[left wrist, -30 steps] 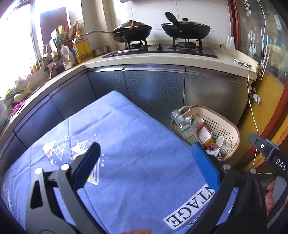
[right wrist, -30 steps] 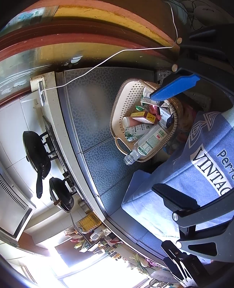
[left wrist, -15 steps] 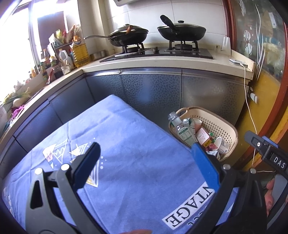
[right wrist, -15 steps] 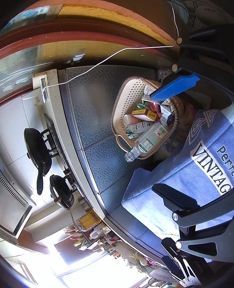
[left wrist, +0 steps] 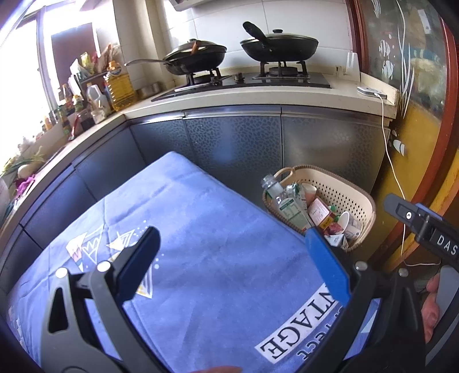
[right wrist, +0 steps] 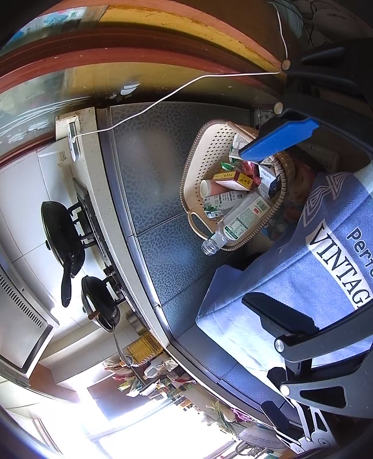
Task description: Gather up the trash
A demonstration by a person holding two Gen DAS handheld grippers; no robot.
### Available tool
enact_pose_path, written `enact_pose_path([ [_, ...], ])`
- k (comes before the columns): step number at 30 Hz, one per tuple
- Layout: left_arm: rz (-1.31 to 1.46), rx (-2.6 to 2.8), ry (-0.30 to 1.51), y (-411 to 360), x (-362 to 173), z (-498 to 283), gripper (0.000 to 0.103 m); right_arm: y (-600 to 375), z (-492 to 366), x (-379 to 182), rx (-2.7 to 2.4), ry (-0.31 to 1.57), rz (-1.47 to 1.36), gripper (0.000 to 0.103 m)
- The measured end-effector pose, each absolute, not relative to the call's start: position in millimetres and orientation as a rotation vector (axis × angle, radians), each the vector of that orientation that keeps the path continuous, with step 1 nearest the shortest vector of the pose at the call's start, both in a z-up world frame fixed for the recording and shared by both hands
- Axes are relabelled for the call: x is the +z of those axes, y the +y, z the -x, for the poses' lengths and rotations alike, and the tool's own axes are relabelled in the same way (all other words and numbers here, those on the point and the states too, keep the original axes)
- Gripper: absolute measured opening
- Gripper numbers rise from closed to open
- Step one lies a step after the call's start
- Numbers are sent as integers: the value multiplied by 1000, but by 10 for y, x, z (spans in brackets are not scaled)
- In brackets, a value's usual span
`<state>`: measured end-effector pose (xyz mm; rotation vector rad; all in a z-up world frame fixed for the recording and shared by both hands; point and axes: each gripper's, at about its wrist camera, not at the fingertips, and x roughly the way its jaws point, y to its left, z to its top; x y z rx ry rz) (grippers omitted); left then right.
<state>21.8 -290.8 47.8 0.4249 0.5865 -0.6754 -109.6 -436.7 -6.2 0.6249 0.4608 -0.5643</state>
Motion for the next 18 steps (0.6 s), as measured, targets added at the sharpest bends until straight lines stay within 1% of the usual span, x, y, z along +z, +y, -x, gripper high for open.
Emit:
enact_pose_path([
  [18,-433,-695,597,-2887,422,-165,97,-4289,1049,-49,-554,461,-615,91],
])
